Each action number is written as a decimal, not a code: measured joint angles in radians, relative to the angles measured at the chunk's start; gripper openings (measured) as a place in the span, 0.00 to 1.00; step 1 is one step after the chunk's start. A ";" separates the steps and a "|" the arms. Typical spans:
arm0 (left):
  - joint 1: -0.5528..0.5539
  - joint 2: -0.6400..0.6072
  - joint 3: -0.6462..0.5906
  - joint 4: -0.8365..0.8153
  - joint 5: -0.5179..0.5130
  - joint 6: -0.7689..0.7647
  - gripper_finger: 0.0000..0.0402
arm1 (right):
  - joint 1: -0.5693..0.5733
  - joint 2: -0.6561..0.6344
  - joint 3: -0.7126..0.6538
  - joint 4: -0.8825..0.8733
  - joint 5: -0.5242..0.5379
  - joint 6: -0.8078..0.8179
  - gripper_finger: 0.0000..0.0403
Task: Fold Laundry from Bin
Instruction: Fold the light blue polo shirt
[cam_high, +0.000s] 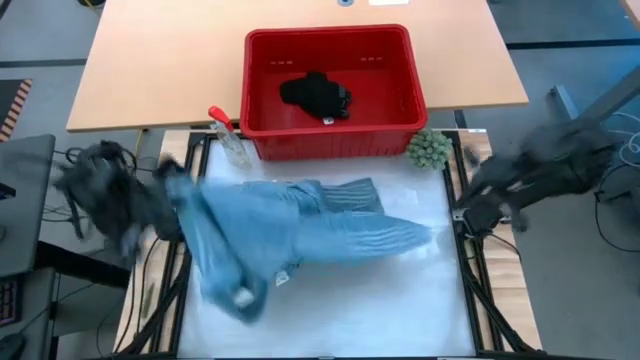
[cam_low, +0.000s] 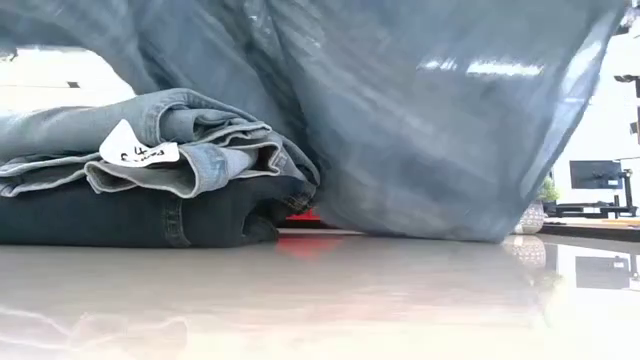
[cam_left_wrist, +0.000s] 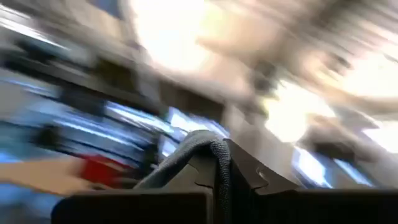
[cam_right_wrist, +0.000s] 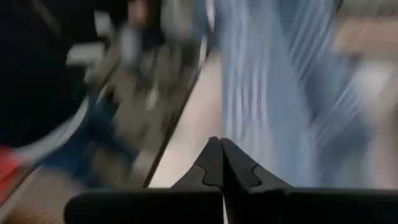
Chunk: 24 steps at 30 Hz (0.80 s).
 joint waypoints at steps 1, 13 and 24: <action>0.019 -0.019 0.000 0.088 -0.070 0.049 0.00 | -0.010 -0.010 0.038 0.038 0.047 -0.043 0.04; 0.131 -0.171 0.002 -0.039 -0.418 0.076 0.00 | -0.133 0.073 -0.201 0.111 0.215 0.032 0.07; 0.131 -0.168 0.001 -0.195 -0.459 -0.017 0.00 | -0.120 0.417 -0.633 1.017 0.203 0.093 0.44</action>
